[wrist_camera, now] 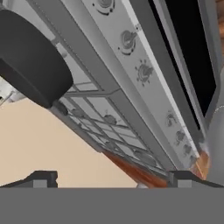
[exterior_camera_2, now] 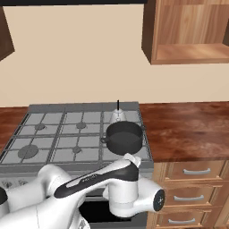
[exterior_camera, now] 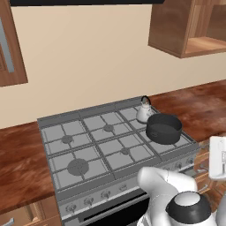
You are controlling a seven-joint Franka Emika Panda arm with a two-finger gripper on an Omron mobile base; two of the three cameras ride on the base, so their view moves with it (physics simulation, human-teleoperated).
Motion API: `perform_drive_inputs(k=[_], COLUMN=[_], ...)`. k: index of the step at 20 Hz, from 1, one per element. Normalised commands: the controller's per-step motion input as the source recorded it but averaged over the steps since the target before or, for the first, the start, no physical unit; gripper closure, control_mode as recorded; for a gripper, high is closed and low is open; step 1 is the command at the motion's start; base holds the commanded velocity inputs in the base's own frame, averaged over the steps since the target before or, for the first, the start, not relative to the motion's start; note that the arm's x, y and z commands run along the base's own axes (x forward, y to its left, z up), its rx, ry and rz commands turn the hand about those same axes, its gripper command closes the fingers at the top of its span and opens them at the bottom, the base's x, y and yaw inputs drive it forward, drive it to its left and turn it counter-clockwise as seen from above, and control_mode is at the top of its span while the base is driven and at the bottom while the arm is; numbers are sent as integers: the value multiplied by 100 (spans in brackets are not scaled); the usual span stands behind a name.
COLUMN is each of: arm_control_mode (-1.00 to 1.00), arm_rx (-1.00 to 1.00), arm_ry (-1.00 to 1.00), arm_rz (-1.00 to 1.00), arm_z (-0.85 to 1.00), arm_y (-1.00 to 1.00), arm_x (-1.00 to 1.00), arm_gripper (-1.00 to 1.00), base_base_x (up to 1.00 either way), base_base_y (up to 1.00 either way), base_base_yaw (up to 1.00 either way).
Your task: Pick the kettle from the cabinet and place it on a stove burner. Then pick the pot from the counter and place it on another stove burner. Finally, turn both burners on.
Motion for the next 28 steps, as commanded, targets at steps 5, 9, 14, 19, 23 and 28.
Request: perform_drive_inputs(k=[5, 9, 14, 19, 23, 28], arm_control_mode=[-100, -100, -100, -100, -100, -100], arm_rx=[11, 10, 10, 9, 10, 11], arm_ry=[0, 0, 0, 2, 3, 0], arm_rz=[-16, -17, -18, -16, -15, -12], arm_z=[-23, -24, -25, -25, -24, -23], arm_y=[-18, -20, -17, -10, -8, -3], arm_x=[0, 0, 2, 13, 18, 16], arm_gripper=[-100, -100, -100, -100, -100, -100], base_base_x=[0, 0, 0, 0, 0, 0], base_base_y=[0, 0, 0, 0, 0, 0], base_base_yaw=[0, 0, 0, 0, 0, 0])
